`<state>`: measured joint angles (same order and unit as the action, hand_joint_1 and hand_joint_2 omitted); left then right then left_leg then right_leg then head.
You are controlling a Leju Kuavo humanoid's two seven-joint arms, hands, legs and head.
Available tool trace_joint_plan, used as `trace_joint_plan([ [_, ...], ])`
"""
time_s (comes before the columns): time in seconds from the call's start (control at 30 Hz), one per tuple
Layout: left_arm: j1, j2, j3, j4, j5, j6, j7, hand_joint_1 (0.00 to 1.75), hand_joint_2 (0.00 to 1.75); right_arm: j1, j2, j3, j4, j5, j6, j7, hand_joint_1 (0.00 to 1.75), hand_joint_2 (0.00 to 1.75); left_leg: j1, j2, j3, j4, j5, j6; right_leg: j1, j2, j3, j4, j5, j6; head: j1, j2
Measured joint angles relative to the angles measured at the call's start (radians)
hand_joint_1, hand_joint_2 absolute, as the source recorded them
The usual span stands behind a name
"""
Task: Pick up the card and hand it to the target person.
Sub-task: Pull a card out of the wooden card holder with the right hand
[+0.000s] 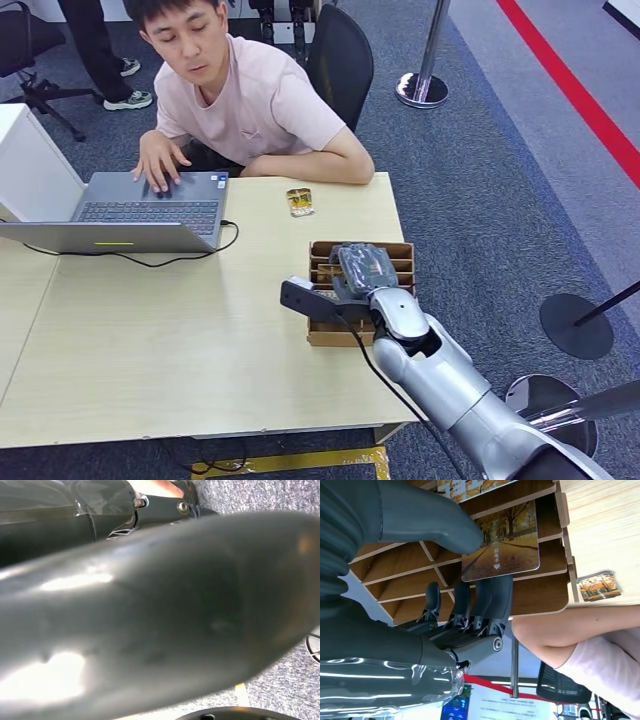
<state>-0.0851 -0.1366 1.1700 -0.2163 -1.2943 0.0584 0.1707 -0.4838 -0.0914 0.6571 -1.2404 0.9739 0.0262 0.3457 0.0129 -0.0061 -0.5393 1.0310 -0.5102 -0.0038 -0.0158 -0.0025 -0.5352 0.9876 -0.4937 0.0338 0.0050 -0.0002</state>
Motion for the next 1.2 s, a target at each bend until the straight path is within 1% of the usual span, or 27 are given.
trace_joint_plan([
  [0.13,0.000,0.000,0.000,0.000,0.000,0.000,0.000,0.00,0.00,0.000,0.002,0.000,0.005,0.001,0.002,-0.001,0.96,1.75,0.000,0.000,0.000,0.000,0.000,0.000,0.000,0.000,0.000,0.000,0.000,0.000,0.000,0.000],
  [0.37,0.000,0.000,0.000,0.000,0.000,0.000,-0.001,0.00,0.00,-0.001,0.005,0.001,0.009,0.001,0.006,-0.002,1.00,1.75,0.000,0.000,0.000,0.000,0.000,0.000,0.000,0.000,0.000,0.000,0.000,0.000,0.000,0.000],
  [0.5,0.000,0.000,0.000,0.000,0.000,0.000,-0.001,0.00,0.00,-0.002,0.008,0.001,0.013,0.001,0.006,-0.002,0.93,1.75,0.000,0.000,0.000,0.000,0.000,0.000,0.000,0.000,0.000,0.000,0.000,0.000,0.000,0.000],
  [0.87,0.000,0.000,0.000,0.000,0.001,0.012,-0.002,0.00,0.00,-0.016,0.016,0.005,0.023,0.001,0.008,-0.002,0.91,1.75,0.000,0.000,0.000,0.000,0.000,0.000,0.000,0.000,0.000,0.000,0.000,0.000,0.000,0.000],
  [0.93,0.000,0.000,0.000,0.000,0.001,0.017,-0.001,0.00,0.00,-0.018,0.017,0.006,0.025,0.001,0.008,-0.003,0.96,1.75,0.000,0.000,0.000,0.000,0.000,0.000,0.000,0.000,0.000,0.000,0.000,0.000,0.000,0.000],
  [1.2,0.000,0.000,0.000,0.000,0.001,0.022,-0.001,0.00,0.00,-0.030,0.017,0.012,0.038,-0.002,0.013,-0.009,1.30,1.75,0.000,0.000,0.000,0.000,0.000,0.000,0.000,0.000,0.000,0.000,0.000,0.000,0.000,0.000],
])
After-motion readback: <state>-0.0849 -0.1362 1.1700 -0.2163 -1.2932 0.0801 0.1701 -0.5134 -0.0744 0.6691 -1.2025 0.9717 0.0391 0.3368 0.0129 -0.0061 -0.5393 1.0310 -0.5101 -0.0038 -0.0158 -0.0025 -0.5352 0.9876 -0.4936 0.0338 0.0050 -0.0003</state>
